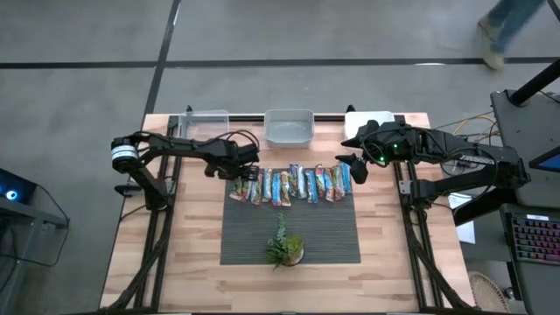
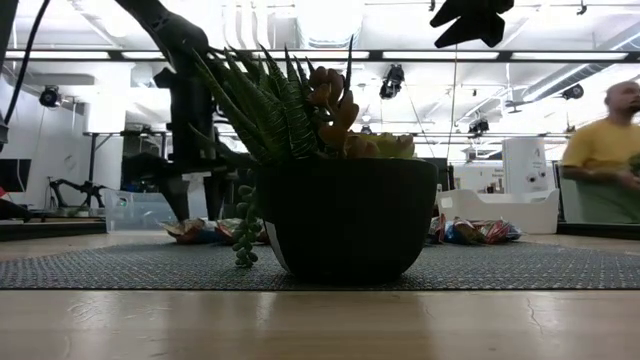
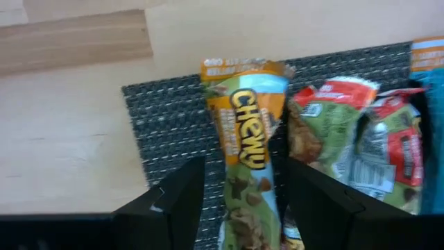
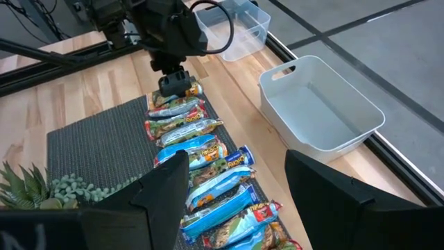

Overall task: Pick and place Granola Bars by type
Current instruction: Put the yellow granola bar into the white bin

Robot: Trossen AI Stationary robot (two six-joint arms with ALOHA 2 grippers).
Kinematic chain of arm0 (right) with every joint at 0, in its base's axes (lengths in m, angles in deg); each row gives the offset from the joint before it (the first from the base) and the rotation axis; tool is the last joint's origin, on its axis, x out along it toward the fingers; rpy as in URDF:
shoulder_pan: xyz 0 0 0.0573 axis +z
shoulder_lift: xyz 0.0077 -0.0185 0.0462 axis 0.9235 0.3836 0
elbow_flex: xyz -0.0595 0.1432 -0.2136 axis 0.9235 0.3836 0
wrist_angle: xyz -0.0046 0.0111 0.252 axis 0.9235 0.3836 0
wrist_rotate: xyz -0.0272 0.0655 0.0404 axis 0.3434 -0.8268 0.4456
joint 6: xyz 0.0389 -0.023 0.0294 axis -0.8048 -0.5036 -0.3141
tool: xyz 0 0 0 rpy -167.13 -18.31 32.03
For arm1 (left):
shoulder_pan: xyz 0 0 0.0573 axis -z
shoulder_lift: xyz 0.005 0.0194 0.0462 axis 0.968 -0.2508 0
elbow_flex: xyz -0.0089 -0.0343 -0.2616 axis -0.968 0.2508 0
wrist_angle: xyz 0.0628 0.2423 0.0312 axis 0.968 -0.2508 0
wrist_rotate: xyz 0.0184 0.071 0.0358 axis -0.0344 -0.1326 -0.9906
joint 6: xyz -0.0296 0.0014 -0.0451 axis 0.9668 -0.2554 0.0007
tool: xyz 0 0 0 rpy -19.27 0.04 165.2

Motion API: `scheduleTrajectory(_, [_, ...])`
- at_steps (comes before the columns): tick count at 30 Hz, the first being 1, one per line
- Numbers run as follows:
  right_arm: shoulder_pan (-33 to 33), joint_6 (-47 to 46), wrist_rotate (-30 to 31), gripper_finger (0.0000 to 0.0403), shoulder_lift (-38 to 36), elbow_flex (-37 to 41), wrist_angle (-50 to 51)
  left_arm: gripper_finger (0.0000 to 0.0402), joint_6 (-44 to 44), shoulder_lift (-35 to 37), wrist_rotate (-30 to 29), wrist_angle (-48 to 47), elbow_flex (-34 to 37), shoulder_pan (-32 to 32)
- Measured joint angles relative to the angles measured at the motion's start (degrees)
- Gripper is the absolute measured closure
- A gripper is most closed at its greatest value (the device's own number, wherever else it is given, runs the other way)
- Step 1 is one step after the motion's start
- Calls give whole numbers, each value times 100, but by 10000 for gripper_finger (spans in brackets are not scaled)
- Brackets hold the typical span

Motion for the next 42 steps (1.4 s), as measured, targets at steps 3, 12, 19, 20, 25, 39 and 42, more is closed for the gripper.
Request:
scheduleTrajectory(3, [2, 0, 2, 175, 0, 0, 0, 223, -2, -2, 2, -4, 11, -2])
scheduleTrajectory(12, [0, 0, 9, 175, 0, 0, -4, 223, -4, -2, 2, -4, 14, -10])
scheduleTrajectory(19, [2, 0, 9, 175, 0, 0, -6, 225, -8, -2, 2, -6, 23, -17])
scheduleTrajectory(20, [1, 0, 10, 175, 0, 0, -5, 229, -8, -2, 2, -5, 29, -17])
scheduleTrajectory(25, [2, 0, 11, 175, 0, 0, -7, 266, -12, -2, 132, -8, 89, -21])
scheduleTrajectory(39, [2, 0, 13, 175, -2, 0, -9, 376, -47, -2, 234, 32, 89, -24])
scheduleTrajectory(42, [1, 0, 13, 175, -2, 0, -9, 377, -48, -2, 234, 35, 89, -24])
